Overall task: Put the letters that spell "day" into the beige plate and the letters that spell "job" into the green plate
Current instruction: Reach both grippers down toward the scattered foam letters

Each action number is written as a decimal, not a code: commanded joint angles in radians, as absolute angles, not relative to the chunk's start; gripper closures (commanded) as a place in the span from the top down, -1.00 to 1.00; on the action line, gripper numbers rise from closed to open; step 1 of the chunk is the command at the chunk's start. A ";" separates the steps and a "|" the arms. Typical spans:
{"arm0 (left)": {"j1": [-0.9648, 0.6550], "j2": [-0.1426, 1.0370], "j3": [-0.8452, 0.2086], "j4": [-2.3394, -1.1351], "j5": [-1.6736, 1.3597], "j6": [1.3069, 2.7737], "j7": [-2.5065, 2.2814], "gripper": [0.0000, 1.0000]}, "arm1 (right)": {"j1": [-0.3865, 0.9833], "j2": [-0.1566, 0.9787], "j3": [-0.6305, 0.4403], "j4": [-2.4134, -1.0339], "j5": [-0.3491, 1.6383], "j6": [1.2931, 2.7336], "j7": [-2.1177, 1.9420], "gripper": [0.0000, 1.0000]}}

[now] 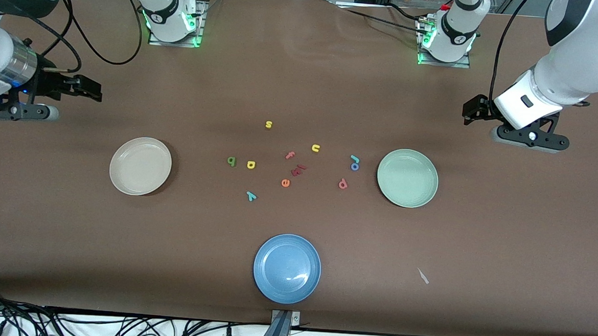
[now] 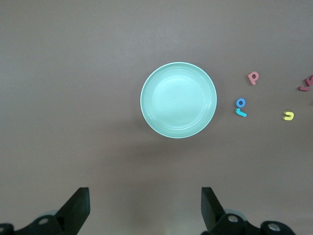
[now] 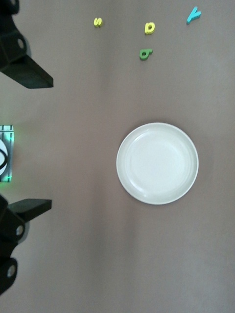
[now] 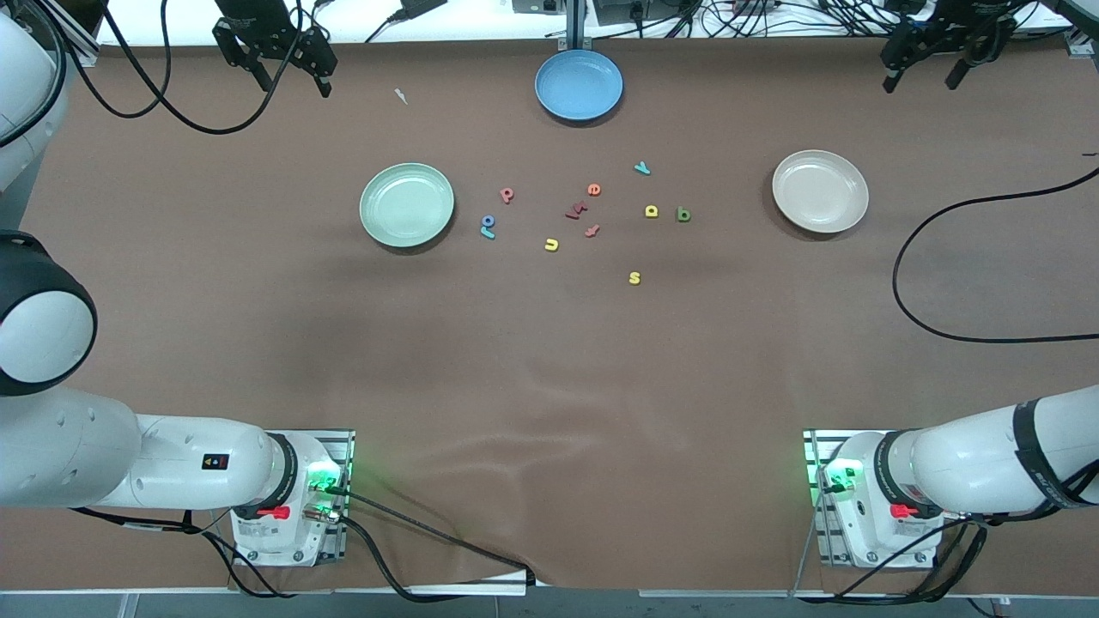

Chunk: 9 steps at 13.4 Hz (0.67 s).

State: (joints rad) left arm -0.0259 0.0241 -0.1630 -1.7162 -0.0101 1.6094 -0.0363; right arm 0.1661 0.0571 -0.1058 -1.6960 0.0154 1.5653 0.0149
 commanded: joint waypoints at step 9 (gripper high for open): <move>-0.081 0.241 -0.262 -1.684 -0.064 1.713 -0.027 1.00 | 0.369 0.183 -0.098 -1.821 0.054 1.883 0.204 1.00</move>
State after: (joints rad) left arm -0.0635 0.1456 -0.2409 -1.7185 -0.0459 1.6500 -0.0177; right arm 0.3268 0.1875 -0.0924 -1.7557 0.0406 1.7988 0.1418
